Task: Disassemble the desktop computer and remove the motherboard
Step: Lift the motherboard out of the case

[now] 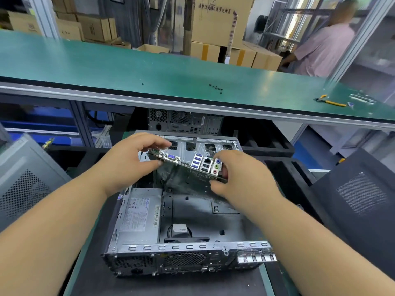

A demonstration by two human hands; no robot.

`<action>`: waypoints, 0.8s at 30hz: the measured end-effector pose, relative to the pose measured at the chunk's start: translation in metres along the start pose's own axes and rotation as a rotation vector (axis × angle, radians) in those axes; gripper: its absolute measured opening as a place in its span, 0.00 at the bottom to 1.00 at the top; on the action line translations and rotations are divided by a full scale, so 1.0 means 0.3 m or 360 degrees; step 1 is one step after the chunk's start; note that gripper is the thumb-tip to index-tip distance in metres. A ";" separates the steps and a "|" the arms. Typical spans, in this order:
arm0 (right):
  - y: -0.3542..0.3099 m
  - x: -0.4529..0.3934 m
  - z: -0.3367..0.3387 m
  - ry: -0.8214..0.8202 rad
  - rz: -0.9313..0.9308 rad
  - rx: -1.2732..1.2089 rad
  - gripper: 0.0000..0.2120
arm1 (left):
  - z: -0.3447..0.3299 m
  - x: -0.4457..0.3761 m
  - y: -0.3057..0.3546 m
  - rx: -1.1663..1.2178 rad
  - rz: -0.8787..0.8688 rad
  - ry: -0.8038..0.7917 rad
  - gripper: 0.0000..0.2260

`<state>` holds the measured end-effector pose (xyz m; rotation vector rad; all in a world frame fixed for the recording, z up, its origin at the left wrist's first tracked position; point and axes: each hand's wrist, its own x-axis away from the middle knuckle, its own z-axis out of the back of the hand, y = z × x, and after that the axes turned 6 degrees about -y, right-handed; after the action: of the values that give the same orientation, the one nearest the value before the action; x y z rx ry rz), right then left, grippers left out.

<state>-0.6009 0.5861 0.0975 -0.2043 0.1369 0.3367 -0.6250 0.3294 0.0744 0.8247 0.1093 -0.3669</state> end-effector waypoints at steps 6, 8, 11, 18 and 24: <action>-0.011 0.007 0.085 -0.0006 -0.0021 0.0002 0.13 | -0.043 0.001 -0.011 0.0370 0.0072 0.0084 0.19; -0.016 0.016 0.101 0.0029 -0.0030 -0.0037 0.17 | -0.052 0.006 0.002 0.0500 0.0076 0.0108 0.19; -0.021 0.031 0.128 0.0045 -0.0022 -0.0083 0.14 | -0.053 0.015 0.035 0.0533 0.0069 0.0164 0.20; 0.022 0.117 0.229 0.0100 0.0074 -0.0159 0.13 | -0.051 0.065 0.189 0.0415 0.0035 0.0395 0.18; 0.046 0.168 0.287 0.0119 0.0060 -0.0242 0.12 | -0.089 0.140 0.329 0.0266 0.0240 0.0660 0.13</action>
<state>-0.5499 0.6336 0.1703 -0.3652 0.1895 0.3775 -0.5489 0.3986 0.1151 1.0602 0.4042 -0.0584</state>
